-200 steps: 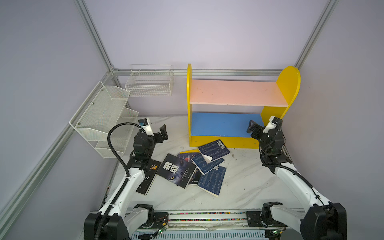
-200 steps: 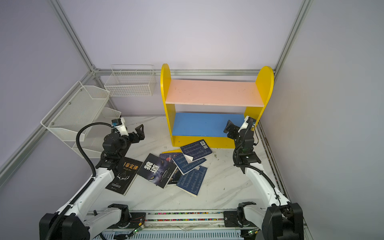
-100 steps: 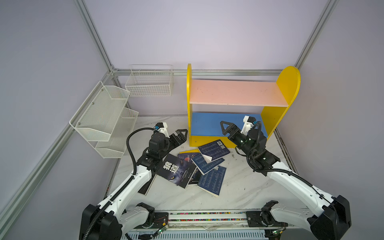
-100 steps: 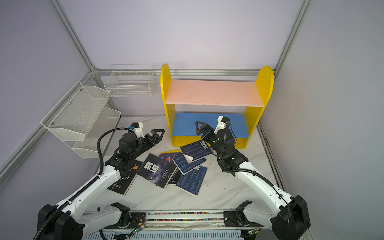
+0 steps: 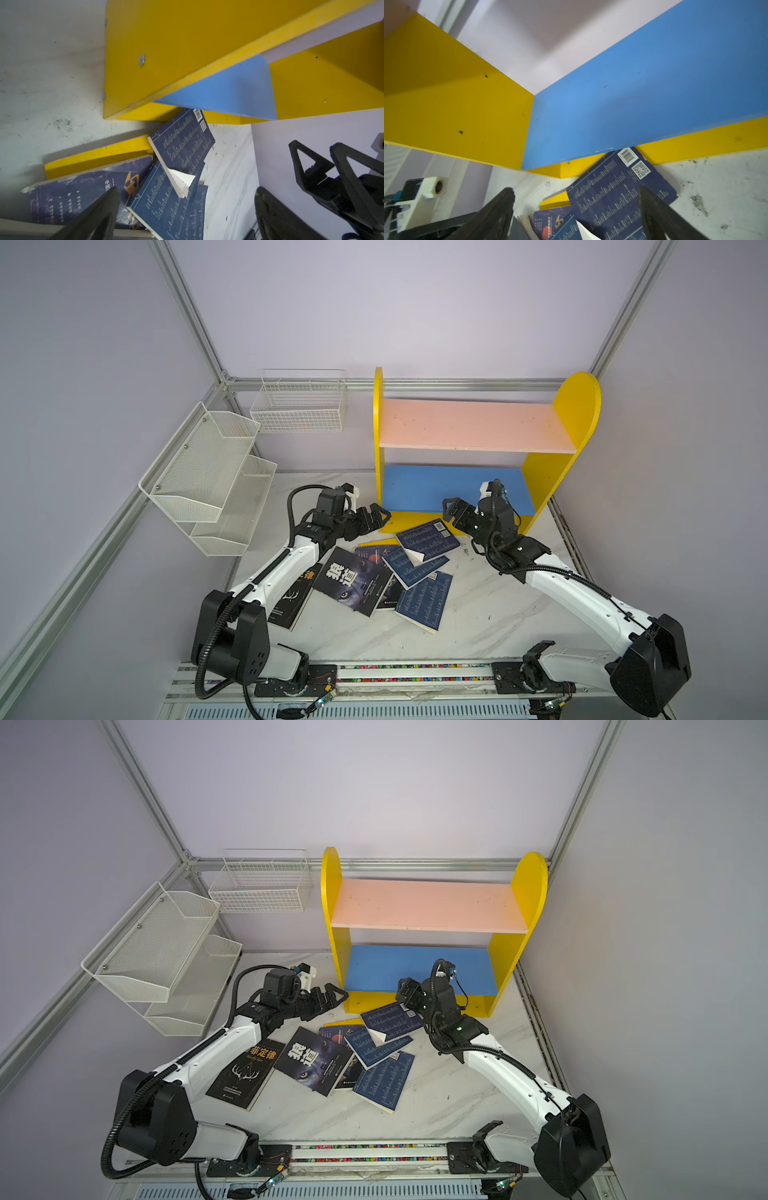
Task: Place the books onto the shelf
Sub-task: 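Move both grippers toward the dark blue book leaning against the shelf base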
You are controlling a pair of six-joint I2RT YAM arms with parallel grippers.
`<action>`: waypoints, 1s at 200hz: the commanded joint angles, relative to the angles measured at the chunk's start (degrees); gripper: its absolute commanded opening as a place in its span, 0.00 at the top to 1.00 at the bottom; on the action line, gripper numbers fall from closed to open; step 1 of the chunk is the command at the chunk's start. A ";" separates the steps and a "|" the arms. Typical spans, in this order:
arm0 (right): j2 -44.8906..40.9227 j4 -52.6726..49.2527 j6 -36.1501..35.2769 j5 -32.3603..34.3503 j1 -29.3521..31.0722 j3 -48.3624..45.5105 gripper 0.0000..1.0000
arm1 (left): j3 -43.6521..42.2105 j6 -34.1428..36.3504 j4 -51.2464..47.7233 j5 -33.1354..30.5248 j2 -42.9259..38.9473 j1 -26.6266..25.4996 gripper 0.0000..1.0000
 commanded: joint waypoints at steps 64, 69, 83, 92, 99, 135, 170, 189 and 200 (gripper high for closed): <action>18.80 13.59 -6.27 -1.58 -7.53 1.16 0.03 | 9.18 5.49 7.22 -5.12 9.79 -1.54 0.00; 19.75 14.78 -6.28 -2.07 -8.17 1.48 0.03 | 8.83 5.15 8.69 -5.31 10.01 -1.54 0.00; 22.51 17.04 -5.74 -4.32 -10.19 2.83 0.04 | 8.25 4.20 12.28 -5.42 11.04 -1.54 0.00; 23.60 18.05 -5.58 -5.00 -10.84 3.79 0.05 | 9.00 3.99 13.09 -5.76 12.13 -1.49 0.00; 24.19 18.63 -5.64 -5.10 -11.00 4.57 0.05 | 9.73 3.91 13.65 -6.09 13.00 -1.52 0.00; 28.77 19.37 -7.56 -6.81 -13.07 9.37 0.05 | 14.43 4.01 15.31 -7.83 17.33 -1.36 0.00; 32.58 19.55 -8.73 -7.79 -13.79 14.10 0.06 | 17.99 3.18 15.90 -7.66 20.57 -0.06 0.00; 34.16 19.59 -8.83 -8.04 -14.60 15.61 0.06 | 18.39 1.85 17.35 -6.55 21.51 0.74 0.00; 34.80 19.81 -8.75 -8.54 -15.21 16.21 0.06 | 18.38 1.75 17.37 -6.36 21.72 0.92 0.00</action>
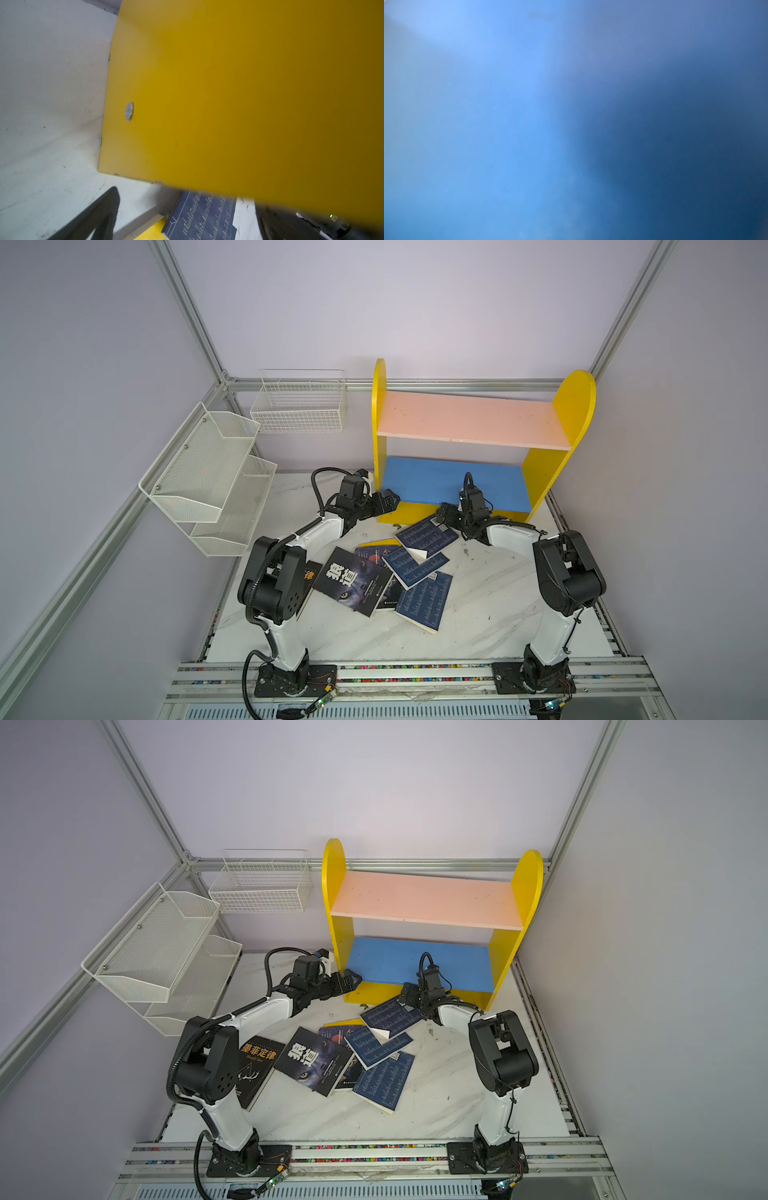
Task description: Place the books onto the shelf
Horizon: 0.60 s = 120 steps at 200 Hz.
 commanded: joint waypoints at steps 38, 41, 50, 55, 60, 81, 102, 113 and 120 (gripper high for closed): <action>-1.07 6.83 1.97 0.91 -3.68 4.90 0.06 | 2.88 0.04 0.17 2.49 -2.61 1.03 0.00; -1.42 6.21 2.27 0.64 -3.71 4.63 0.06 | 2.34 0.22 0.07 3.00 -2.91 0.99 0.00; -2.68 3.84 3.52 -0.21 -3.64 3.30 0.06 | 0.28 0.92 -0.65 4.53 -4.56 0.94 0.00; -3.58 2.81 4.42 -0.48 -3.57 2.12 0.06 | -0.78 1.56 -1.25 5.58 -5.29 0.87 0.00; -4.69 2.01 5.38 -0.53 -3.38 0.71 0.06 | -1.78 2.37 -2.03 6.64 -6.00 0.80 0.00; -10.79 3.45 8.17 -0.55 -1.98 -7.37 0.06 | -6.08 4.73 -4.52 9.24 -8.29 0.10 0.00; -14.84 6.49 9.85 0.88 -1.16 -13.51 0.06 | -7.74 4.66 -4.64 11.31 -7.91 -0.60 0.00; -14.92 7.71 9.94 0.81 -1.08 -14.92 0.06 | -7.18 4.57 -5.18 12.01 -7.04 -0.97 0.00; -14.31 8.07 9.82 0.76 -0.98 -15.06 0.06 | -6.69 4.54 -5.31 12.63 -6.34 -1.19 0.00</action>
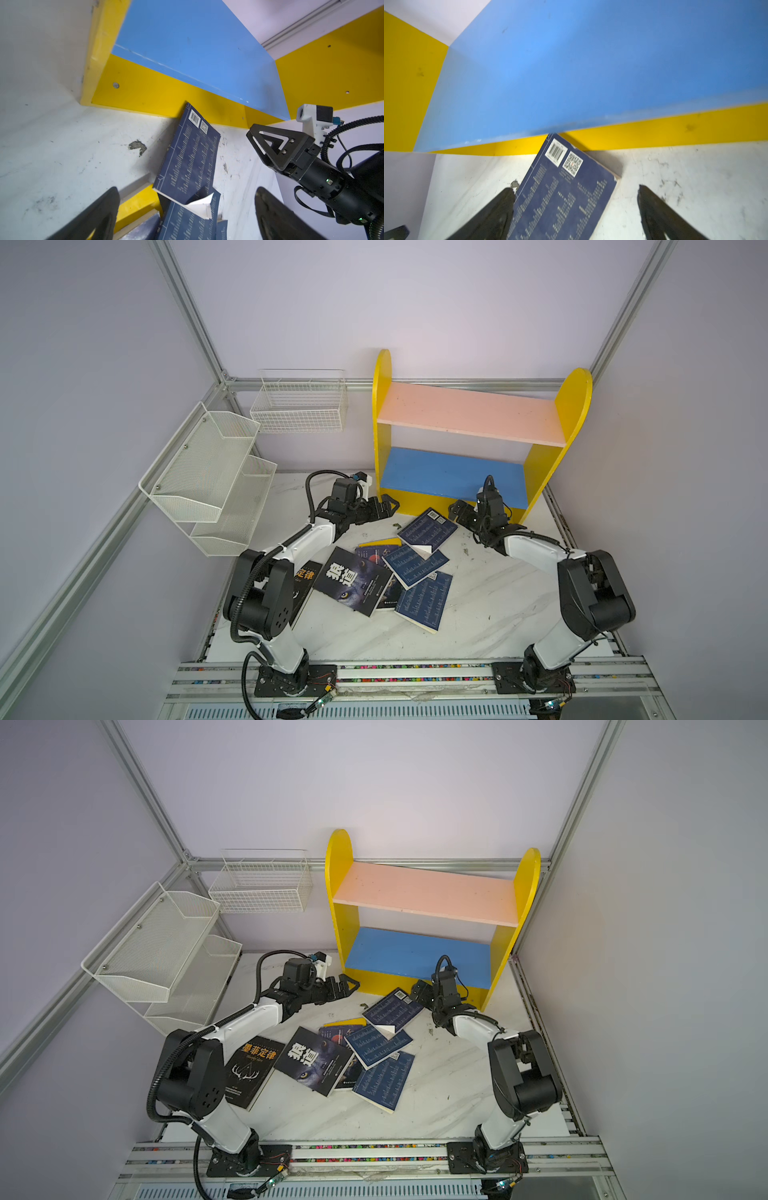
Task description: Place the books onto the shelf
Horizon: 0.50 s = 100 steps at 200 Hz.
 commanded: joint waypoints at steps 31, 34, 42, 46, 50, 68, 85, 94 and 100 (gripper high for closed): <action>4.77 6.50 2.33 0.90 2.27 -0.18 0.09 | 1.51 2.25 -1.00 4.34 5.53 -3.10 0.00; 5.35 6.62 2.48 0.89 2.42 0.16 0.10 | 1.80 2.06 -1.01 4.32 6.00 -3.38 0.00; 6.61 6.88 2.79 0.86 3.06 1.06 0.10 | 2.63 1.79 -0.92 4.13 7.56 -3.89 0.00; 7.16 7.11 2.93 0.89 3.32 1.41 0.11 | 3.03 1.73 -0.92 3.61 8.21 -4.22 0.00; 7.76 7.31 2.96 0.93 3.64 1.70 0.11 | 3.35 1.64 -0.86 2.77 8.66 -4.49 0.00; 10.41 7.85 4.00 1.18 4.66 2.55 0.12 | 4.12 1.54 0.23 -0.64 10.60 -5.38 0.00; 12.88 8.86 4.77 -0.18 5.12 2.60 0.13 | 5.11 0.95 1.33 -1.58 12.55 -5.84 0.02; 13.98 8.83 4.85 -0.63 5.42 2.73 0.14 | 5.44 0.80 2.15 -1.46 13.46 -6.04 0.04; 14.64 8.71 4.84 -0.77 5.57 2.81 0.14 | 5.78 0.60 2.53 -1.22 13.98 -6.14 0.04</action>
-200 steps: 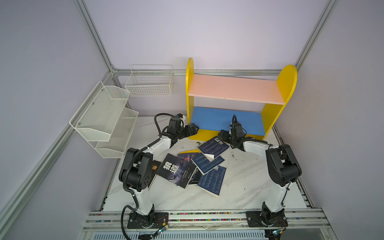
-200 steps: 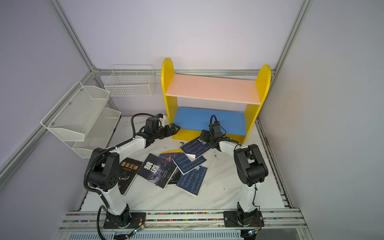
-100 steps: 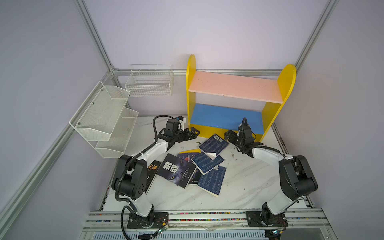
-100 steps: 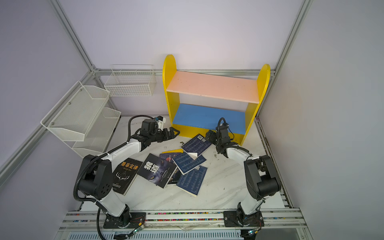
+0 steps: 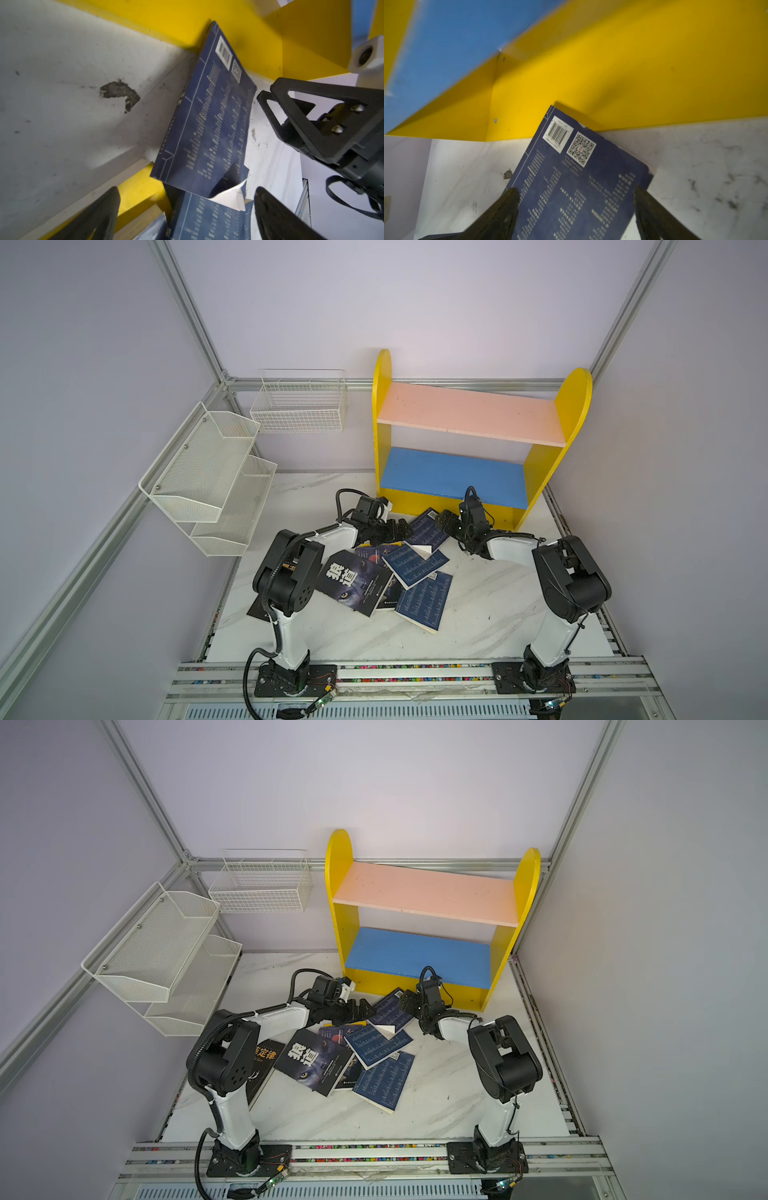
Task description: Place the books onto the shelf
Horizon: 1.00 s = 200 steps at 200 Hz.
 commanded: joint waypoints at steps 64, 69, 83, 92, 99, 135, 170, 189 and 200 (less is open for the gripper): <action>7.01 4.81 2.25 -4.44 1.73 1.41 0.18 | 6.93 -6.08 12.22 4.65 4.61 -0.95 0.20; 7.32 4.84 2.27 -4.55 1.74 1.67 0.18 | 7.03 -6.53 12.66 5.15 4.90 -1.00 0.22; 8.01 4.76 2.19 -4.90 1.76 2.54 0.18 | 7.24 -7.29 13.60 6.09 4.93 -1.09 0.31; 8.47 4.84 2.25 -5.29 1.77 2.90 0.18 | 7.33 -7.47 13.73 6.10 4.51 -1.17 0.36; 8.69 4.76 2.35 -5.54 1.81 3.17 0.18 | 7.35 -7.69 13.91 6.22 4.21 -1.26 0.40; 7.84 5.58 2.86 -6.57 2.00 3.27 0.20 | 7.58 -8.80 13.97 7.74 3.48 -1.35 0.62; 5.61 6.50 3.58 -7.47 1.95 2.41 0.20 | 7.84 -9.18 13.51 8.22 3.28 -1.53 0.75; 4.99 6.67 3.92 -8.09 2.02 2.30 0.19 | 8.32 -9.33 13.11 9.28 3.51 -1.69 0.80; 4.64 7.04 4.20 -8.33 2.02 1.98 0.20 | 8.38 -9.42 13.09 9.62 3.48 -1.79 0.84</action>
